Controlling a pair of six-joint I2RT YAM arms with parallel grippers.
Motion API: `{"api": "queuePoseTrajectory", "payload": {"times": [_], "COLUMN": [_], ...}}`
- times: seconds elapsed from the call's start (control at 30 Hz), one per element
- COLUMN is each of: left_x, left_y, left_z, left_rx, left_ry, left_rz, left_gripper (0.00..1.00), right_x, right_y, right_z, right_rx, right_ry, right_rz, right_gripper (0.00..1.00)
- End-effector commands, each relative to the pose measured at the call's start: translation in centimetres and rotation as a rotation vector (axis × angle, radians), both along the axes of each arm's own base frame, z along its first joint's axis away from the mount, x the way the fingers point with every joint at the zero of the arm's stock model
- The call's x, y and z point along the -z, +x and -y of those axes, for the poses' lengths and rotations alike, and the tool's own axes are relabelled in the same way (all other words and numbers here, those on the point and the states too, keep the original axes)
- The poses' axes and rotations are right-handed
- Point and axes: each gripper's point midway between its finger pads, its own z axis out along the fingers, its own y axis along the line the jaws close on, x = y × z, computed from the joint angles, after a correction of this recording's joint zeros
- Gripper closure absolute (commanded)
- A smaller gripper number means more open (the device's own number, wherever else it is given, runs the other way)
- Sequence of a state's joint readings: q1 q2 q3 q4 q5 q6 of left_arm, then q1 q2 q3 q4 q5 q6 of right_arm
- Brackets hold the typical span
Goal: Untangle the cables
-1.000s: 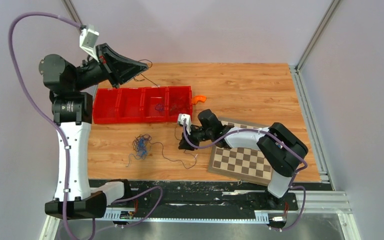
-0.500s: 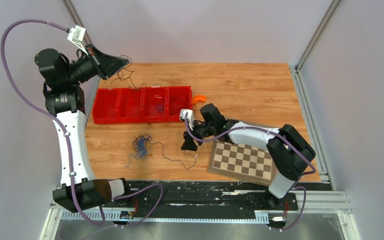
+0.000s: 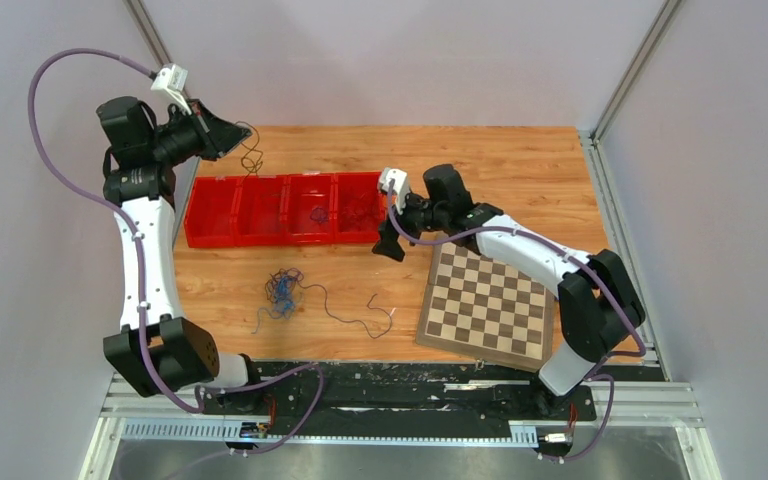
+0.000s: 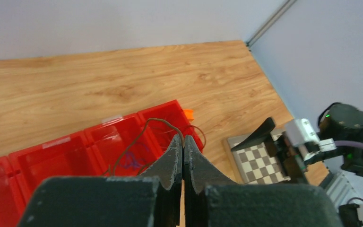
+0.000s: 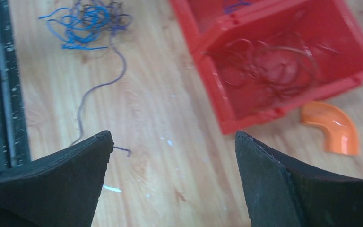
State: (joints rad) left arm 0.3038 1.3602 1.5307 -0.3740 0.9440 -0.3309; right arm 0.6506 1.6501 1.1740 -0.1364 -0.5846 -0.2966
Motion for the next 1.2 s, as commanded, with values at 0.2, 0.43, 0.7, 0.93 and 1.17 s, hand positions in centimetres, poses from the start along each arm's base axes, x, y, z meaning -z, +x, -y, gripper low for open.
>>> {"api": "queuePoseTrajectory", "payload": {"times": [0.2, 0.43, 0.7, 0.93, 1.17], "left_x": [2.7, 9.0, 15.9, 17.5, 14.6], "left_y": [2.8, 6.0, 7.3, 5.5, 0.3], "left_z": [-3.7, -5.0, -5.4, -6.4, -5.6], "left_rx": [-0.125, -0.095, -0.058, -0.033, 0.04], "left_ry": [0.167, 0.179, 0.161, 0.294, 0.393], "left_rz": [0.01, -0.101, -0.22, -0.318, -0.279], "left_gripper": [1.0, 1.0, 0.97, 0.35, 0.18], "right_x": [-4.6, -5.2, -4.5, -3.5, -2.4], "right_y": [4.9, 6.6, 6.6, 5.6, 3.2], "right_z": [2.6, 2.9, 3.1, 2.3, 1.2], "right_rx": [0.174, 0.212, 0.189, 0.068, -0.072], "right_ry": [-0.001, -0.018, 0.012, 0.029, 0.058], "right_rz": [0.139, 0.178, 0.109, 0.013, -0.069], "right_gripper": [0.0, 0.0, 0.0, 0.0, 0.0]}}
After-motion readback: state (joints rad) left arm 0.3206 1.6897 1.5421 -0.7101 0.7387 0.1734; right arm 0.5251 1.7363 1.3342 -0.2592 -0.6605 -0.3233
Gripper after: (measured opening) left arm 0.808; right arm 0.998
